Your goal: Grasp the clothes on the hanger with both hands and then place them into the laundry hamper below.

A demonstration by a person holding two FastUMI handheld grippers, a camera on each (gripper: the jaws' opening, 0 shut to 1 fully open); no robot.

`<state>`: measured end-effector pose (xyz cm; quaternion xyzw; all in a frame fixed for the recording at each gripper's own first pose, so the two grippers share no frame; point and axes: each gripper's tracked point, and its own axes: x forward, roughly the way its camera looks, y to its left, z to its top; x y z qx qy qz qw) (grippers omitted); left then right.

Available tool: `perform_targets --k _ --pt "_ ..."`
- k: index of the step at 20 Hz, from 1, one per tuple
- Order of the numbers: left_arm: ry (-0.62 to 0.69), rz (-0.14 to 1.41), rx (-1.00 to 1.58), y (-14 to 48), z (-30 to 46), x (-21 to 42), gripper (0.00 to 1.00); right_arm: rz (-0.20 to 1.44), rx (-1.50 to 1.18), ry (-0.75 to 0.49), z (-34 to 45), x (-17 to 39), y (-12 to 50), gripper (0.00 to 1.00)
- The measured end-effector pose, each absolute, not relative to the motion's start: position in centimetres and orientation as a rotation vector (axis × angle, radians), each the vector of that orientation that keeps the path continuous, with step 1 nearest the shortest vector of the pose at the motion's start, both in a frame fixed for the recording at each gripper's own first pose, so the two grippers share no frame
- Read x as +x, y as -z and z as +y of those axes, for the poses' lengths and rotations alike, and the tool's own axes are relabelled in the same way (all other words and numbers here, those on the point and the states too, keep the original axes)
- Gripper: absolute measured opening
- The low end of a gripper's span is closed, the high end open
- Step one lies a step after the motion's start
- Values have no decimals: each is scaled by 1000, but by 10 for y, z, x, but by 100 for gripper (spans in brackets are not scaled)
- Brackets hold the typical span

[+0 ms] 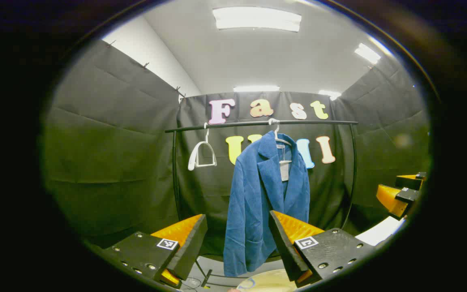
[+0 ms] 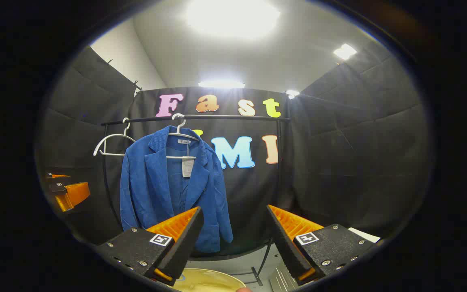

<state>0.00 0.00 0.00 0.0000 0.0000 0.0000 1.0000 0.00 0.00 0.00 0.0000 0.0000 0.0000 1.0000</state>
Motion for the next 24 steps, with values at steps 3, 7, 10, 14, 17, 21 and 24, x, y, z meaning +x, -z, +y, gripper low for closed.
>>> perform_targets --k 3,7,10,14,17,21,24 --pt "1 -6 9 -2 2 -1 88 4 1 -2 3 1 0 94" --pt "1 -13 20 -3 4 -4 88 10 1 -1 6 1 2 94" --pt "1 -14 19 -4 4 -4 88 9 4 6 6 1 2 94" --pt "-2 -11 19 -4 4 -3 94 5 12 10 6 3 1 94" --pt "-5 -7 20 -4 4 -1 94 8 14 3 9 8 -1 95" --pt "-12 -9 20 -9 -2 7 94 2 23 -19 12 25 -10 95" --pt "-16 -12 14 -16 -13 21 94 -19 34 -37 14 42 -22 95"
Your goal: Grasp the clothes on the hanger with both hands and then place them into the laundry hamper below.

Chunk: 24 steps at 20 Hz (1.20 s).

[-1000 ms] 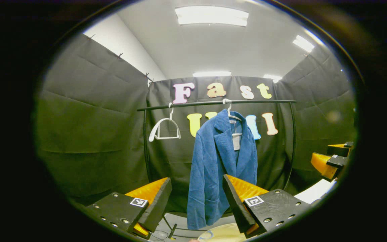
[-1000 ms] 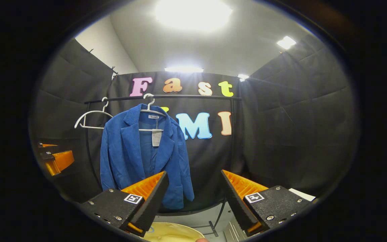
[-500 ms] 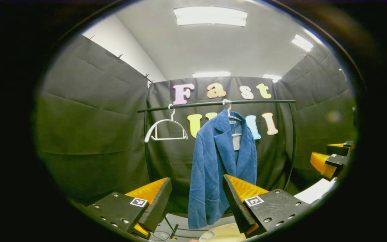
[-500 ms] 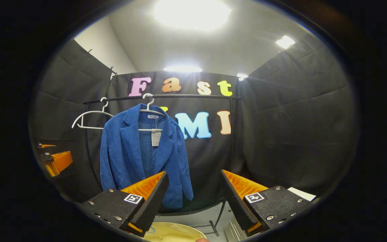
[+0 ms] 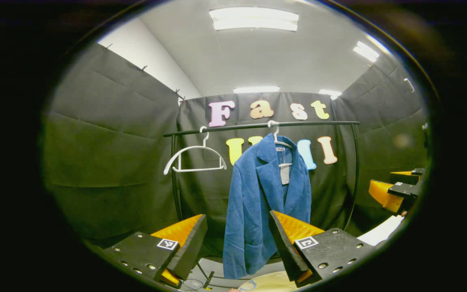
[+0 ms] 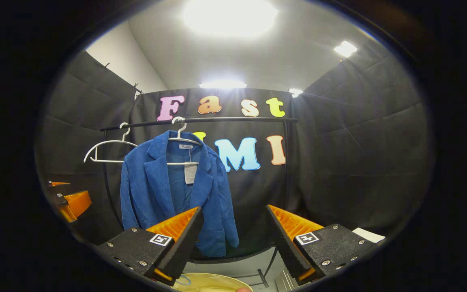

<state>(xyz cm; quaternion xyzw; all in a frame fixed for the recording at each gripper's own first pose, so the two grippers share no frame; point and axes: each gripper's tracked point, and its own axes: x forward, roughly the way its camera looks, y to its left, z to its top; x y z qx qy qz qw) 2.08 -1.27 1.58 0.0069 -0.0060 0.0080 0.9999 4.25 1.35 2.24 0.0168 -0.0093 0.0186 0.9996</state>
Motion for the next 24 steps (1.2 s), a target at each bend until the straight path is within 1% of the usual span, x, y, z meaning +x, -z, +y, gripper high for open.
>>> perform_targets --k 9,10,14,19,20,24 --pt "-36 -75 -30 -55 -41 72 94 -64 52 -124 23 114 -56 95" --pt "-41 -79 -30 -59 -43 77 88 -70 51 -135 25 124 -59 95" --pt "-53 -93 -16 -70 -58 102 88 -70 63 -177 34 156 -63 94" --pt "-53 -86 -18 -69 -83 137 88 -50 83 -224 47 197 -61 94" --pt "-53 -84 -17 -68 -87 144 94 -47 86 -236 51 203 -60 94" --pt "-62 -72 -14 -61 -100 169 94 -35 97 -276 62 234 -56 95"
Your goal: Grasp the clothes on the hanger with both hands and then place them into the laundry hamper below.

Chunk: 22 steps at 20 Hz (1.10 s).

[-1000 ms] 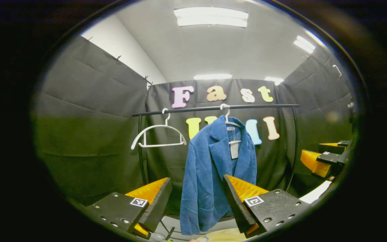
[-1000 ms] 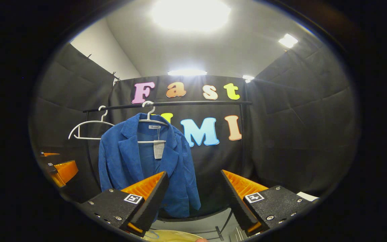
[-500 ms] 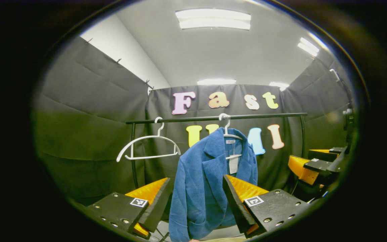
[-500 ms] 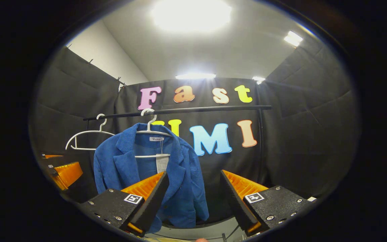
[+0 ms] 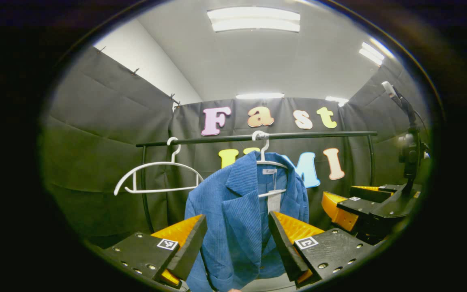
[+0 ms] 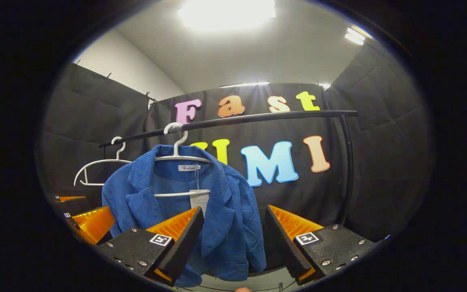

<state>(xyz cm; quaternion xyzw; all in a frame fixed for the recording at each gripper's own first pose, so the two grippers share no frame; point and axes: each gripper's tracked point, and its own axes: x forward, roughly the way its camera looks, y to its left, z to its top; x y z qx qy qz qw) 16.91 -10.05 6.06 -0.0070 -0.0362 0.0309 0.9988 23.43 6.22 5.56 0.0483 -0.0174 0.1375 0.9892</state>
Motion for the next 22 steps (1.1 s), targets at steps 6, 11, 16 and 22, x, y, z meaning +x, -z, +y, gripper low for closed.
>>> perform_targets --k 6,11,16,22 --pt "-90 -37 -24 -41 -110 208 94 13 131 -340 81 277 -40 95" --pt "-124 -3 6 -22 -113 239 94 49 133 -406 102 305 -22 94" --pt "-184 34 27 -1 -105 258 94 78 119 -460 125 331 -4 95" --pt "-261 49 51 13 -95 273 94 129 143 -489 142 359 18 95"
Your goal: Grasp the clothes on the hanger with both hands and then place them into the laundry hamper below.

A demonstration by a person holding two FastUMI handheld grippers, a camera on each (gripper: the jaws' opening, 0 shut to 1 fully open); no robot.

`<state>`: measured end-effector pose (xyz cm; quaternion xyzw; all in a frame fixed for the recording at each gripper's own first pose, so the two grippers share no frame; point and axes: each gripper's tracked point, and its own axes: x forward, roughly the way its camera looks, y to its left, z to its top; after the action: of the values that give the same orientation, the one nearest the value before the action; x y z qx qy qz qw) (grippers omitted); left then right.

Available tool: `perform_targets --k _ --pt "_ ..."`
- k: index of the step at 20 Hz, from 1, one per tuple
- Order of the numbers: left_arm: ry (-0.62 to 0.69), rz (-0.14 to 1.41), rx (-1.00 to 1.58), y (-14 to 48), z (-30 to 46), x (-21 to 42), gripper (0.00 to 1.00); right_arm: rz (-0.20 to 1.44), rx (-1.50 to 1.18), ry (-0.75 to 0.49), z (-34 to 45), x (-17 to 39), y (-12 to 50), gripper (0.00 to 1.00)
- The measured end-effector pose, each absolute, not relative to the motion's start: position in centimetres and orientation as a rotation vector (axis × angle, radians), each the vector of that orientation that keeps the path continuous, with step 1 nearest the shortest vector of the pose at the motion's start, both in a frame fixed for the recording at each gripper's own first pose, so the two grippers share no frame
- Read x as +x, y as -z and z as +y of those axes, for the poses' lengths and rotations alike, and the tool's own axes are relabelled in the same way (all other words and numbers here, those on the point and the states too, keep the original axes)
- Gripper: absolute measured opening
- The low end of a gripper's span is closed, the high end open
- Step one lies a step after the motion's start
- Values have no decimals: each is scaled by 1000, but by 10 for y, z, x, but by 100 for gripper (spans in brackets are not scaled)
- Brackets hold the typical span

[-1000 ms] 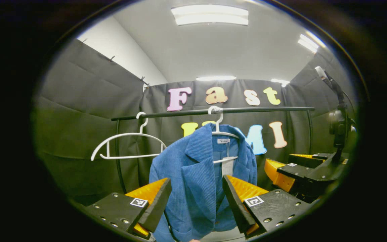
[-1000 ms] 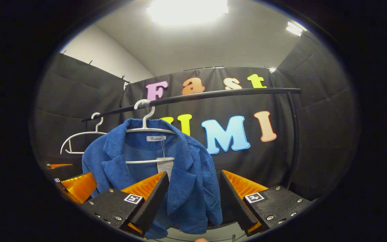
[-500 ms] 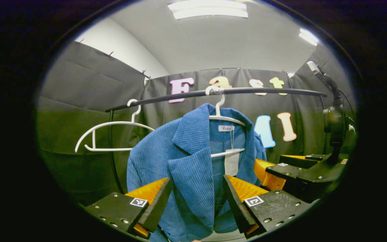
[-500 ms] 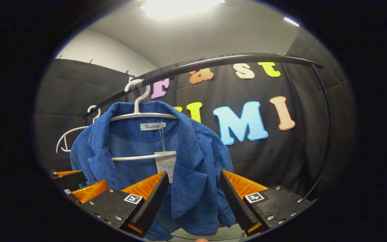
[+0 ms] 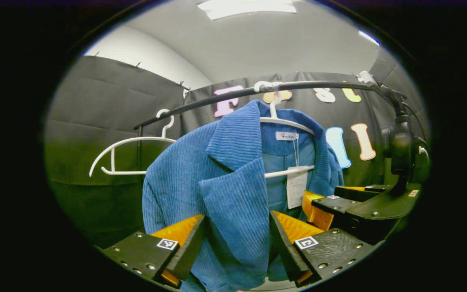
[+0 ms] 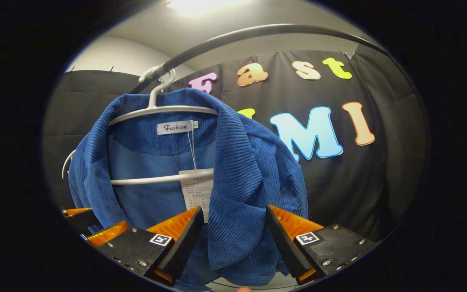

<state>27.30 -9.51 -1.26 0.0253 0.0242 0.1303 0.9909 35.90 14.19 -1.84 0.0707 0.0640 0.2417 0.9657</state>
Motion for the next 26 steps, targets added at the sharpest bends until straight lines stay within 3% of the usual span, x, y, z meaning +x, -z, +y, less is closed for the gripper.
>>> perform_targets --k 7,9,10,11,12,13,14,16,18,19,26 --pt "-332 67 51 27 -86 282 94 230 145 -496 152 372 53 94" --pt "-339 71 67 27 -86 282 94 224 128 -485 151 377 54 76" --pt "-358 68 69 27 -83 282 82 217 117 -477 150 376 54 66" --pt "-353 67 59 27 -82 283 69 206 107 -470 146 377 53 43" --pt "-350 62 45 26 -81 283 57 189 96 -452 142 380 52 34" --pt "-344 60 37 26 -82 280 45 165 92 -434 135 381 48 15" --pt "-340 62 36 25 -81 278 33 148 93 -446 136 380 46 7" --pt "-333 71 52 27 -79 274 12 117 81 -443 133 379 40 4" --pt "-310 58 47 18 -82 273 1 81 82 -424 125 379 31 4" --pt "-293 55 45 15 -86 269 6 58 84 -414 121 379 25 4" --pt "-271 -20 79 -36 -83 240 1 -136 35 -367 101 371 -40 2"
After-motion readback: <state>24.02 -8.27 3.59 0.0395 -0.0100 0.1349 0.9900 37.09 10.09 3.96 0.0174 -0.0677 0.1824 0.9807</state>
